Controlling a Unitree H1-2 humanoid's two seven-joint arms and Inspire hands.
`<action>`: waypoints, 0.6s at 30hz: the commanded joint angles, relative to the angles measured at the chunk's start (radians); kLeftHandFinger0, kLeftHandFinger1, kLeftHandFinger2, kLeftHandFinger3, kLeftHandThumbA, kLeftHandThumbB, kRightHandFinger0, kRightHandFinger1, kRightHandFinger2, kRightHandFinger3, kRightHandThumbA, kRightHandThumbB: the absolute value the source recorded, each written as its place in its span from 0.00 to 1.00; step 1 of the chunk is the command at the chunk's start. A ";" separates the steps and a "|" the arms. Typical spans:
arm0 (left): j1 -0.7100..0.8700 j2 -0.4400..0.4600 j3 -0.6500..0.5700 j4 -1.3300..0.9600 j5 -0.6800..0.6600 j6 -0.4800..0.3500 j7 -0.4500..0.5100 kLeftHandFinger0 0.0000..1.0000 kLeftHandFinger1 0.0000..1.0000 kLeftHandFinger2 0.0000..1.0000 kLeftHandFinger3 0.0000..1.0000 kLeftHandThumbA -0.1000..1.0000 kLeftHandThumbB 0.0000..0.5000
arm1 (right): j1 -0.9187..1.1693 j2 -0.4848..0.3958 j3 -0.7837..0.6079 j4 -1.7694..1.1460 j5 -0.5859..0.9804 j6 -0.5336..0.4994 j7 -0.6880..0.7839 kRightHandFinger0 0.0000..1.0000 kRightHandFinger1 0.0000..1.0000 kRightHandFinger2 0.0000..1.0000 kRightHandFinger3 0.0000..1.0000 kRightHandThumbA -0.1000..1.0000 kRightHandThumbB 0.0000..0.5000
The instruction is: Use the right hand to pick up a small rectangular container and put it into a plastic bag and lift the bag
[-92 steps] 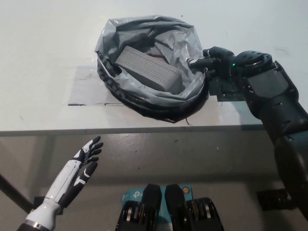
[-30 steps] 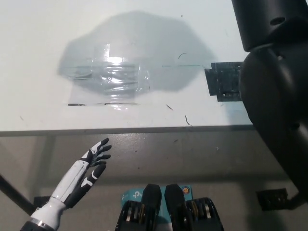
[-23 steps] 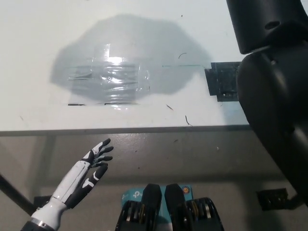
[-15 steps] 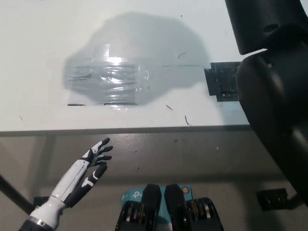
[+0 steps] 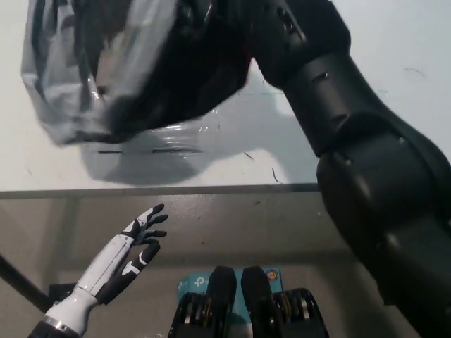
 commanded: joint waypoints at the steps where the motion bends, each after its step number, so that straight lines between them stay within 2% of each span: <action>1: -0.018 0.024 0.006 -0.034 -0.006 -0.002 -0.012 0.80 0.83 0.93 1.00 1.00 0.22 | -0.238 -0.024 -0.020 -0.106 0.047 -0.002 0.014 0.00 0.09 0.51 0.56 0.12 0.32; 3: -0.017 0.024 0.006 -0.036 -0.006 0.001 -0.013 0.80 0.83 0.93 1.00 1.00 0.23 | -0.228 -0.018 -0.017 -0.108 0.040 -0.002 0.012 0.00 0.16 0.60 0.60 0.13 0.28; 4: -0.015 0.022 0.003 -0.038 -0.006 0.004 -0.016 0.80 0.83 0.93 1.00 1.00 0.22 | -0.197 -0.007 -0.021 -0.105 0.029 -0.002 0.010 0.00 0.14 0.60 0.57 0.08 0.29; 5: -0.015 0.022 0.002 -0.039 -0.006 0.004 -0.016 0.80 0.83 0.93 1.00 1.00 0.22 | -0.181 -0.002 -0.022 -0.101 0.019 -0.002 0.015 0.00 0.13 0.57 0.55 0.08 0.31; 6: -0.015 0.022 0.001 -0.039 -0.008 0.004 -0.019 0.80 0.83 0.94 1.00 1.00 0.22 | -0.159 0.004 -0.024 -0.083 0.007 -0.002 0.024 0.00 0.07 0.48 0.55 0.08 0.33; 9: -0.018 0.024 0.003 -0.038 -0.005 0.001 -0.019 0.80 0.83 0.93 1.00 1.00 0.22 | -0.142 0.012 -0.030 -0.046 -0.006 -0.008 0.021 0.00 0.00 0.40 0.55 0.06 0.35; 14: -0.022 0.020 0.005 -0.032 -0.006 -0.013 -0.016 0.80 0.82 0.93 1.00 1.00 0.21 | -0.112 0.011 -0.015 0.000 -0.052 -0.021 0.001 0.00 0.05 0.46 0.58 0.11 0.35; 17: -0.023 0.020 0.004 -0.030 -0.003 -0.015 -0.016 0.79 0.82 0.93 1.00 1.00 0.20 | -0.105 0.013 -0.032 0.033 -0.051 -0.030 -0.009 0.00 0.09 0.51 0.67 0.07 0.34; 18: -0.023 0.019 0.004 -0.034 -0.001 -0.009 -0.015 0.79 0.82 0.93 1.00 1.00 0.20 | -0.102 0.015 -0.041 0.048 -0.049 -0.042 -0.013 0.00 0.11 0.55 0.83 0.05 0.33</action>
